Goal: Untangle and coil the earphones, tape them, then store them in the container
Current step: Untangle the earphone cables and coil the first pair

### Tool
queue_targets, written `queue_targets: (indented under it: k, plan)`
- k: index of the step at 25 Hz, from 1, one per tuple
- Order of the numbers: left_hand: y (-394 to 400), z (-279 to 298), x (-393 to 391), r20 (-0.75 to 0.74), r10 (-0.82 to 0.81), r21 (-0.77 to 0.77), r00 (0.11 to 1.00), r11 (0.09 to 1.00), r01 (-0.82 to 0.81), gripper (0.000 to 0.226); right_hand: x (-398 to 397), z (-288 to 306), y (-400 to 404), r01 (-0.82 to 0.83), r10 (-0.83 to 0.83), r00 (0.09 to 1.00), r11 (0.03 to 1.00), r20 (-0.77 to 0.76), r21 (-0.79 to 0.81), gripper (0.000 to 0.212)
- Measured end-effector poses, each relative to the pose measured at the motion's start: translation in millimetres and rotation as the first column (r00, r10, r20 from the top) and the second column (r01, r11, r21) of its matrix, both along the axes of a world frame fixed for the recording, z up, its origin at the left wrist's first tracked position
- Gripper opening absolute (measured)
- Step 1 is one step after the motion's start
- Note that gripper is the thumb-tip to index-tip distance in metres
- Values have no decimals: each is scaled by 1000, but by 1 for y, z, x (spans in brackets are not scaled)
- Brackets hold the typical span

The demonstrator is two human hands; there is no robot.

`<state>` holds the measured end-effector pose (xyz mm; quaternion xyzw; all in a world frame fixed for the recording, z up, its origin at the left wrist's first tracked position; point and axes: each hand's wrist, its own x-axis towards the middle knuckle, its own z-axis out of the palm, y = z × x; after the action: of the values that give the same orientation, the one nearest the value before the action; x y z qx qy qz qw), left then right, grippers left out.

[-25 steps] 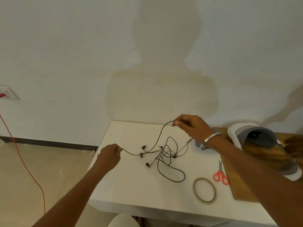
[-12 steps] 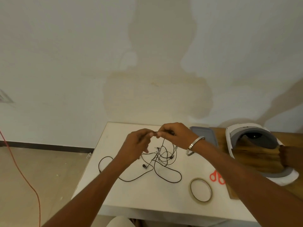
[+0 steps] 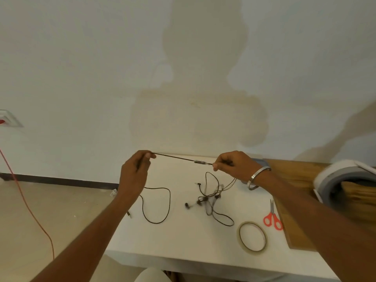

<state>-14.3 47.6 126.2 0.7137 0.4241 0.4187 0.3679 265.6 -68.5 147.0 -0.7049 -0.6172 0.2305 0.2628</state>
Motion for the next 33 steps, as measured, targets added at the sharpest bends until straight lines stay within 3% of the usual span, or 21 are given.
queue_targets:
  k: [4,7,9,11,14,17,20,27,33]
  plan:
    - [-2,-16,-2,-212,66,-40,975,996,-76,19,-5,-5,6,-12,12,1000,1000,6,21,14]
    - [-17,-20,13,-400,40,-89,916,993,-82,51,-20,-9,14,-55,55,998,998,31,11,13]
    - [-29,-14,28,-399,-45,-58,916,998,24,69,-30,-13,20,-88,88,995,996,53,7,15]
    - [-40,-8,42,-359,-221,21,907,969,244,71,-39,-14,24,-117,116,991,993,64,9,16]
    - [-47,-1,57,-305,-437,18,846,886,464,42,-47,-12,29,-132,128,988,990,89,42,18]
    - [-39,3,62,-349,-380,2,857,914,406,23,-43,-10,30,-115,111,990,992,91,43,17]
    - [-31,4,59,-386,-310,31,869,937,348,24,-39,-12,28,-111,108,988,994,106,17,16]
    - [-16,-7,42,-287,-131,-14,949,991,133,25,-25,-14,17,-47,55,990,997,127,-65,21]
    - [-2,-24,23,-302,73,-86,951,991,-104,25,-14,-14,5,-30,45,981,996,191,-83,21]
